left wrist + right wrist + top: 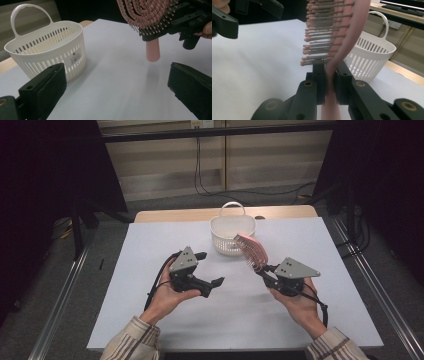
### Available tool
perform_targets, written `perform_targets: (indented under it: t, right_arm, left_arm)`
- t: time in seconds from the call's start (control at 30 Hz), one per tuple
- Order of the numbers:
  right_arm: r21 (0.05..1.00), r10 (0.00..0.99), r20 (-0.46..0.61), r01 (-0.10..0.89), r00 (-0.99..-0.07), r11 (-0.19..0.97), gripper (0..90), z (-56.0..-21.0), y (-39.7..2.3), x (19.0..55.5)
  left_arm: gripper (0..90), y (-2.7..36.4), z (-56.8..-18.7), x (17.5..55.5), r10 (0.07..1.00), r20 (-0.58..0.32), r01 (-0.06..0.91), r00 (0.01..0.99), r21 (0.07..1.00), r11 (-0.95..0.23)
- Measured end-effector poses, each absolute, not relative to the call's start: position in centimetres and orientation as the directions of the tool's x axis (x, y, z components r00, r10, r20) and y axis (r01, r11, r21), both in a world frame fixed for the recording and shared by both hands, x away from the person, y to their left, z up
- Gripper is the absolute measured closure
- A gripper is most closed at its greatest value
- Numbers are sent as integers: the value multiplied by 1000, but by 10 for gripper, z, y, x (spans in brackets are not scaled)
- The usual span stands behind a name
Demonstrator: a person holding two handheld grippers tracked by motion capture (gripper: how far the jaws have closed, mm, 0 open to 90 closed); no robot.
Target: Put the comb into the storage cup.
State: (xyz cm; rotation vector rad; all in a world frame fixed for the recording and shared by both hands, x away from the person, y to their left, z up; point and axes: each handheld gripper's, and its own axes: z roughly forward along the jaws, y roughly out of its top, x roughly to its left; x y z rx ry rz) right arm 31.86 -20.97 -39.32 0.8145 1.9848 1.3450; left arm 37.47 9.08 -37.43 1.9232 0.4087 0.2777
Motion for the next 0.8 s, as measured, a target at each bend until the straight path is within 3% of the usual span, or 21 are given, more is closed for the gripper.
perform_targets:
  t: [0.8]
  right_arm:
    - [974, 668, 59, 190, -742, 124, 819, -397, -214, 326]
  left_arm:
    - [27, 92, -366, 371, 406, -19, 144, 913, 950, -278]
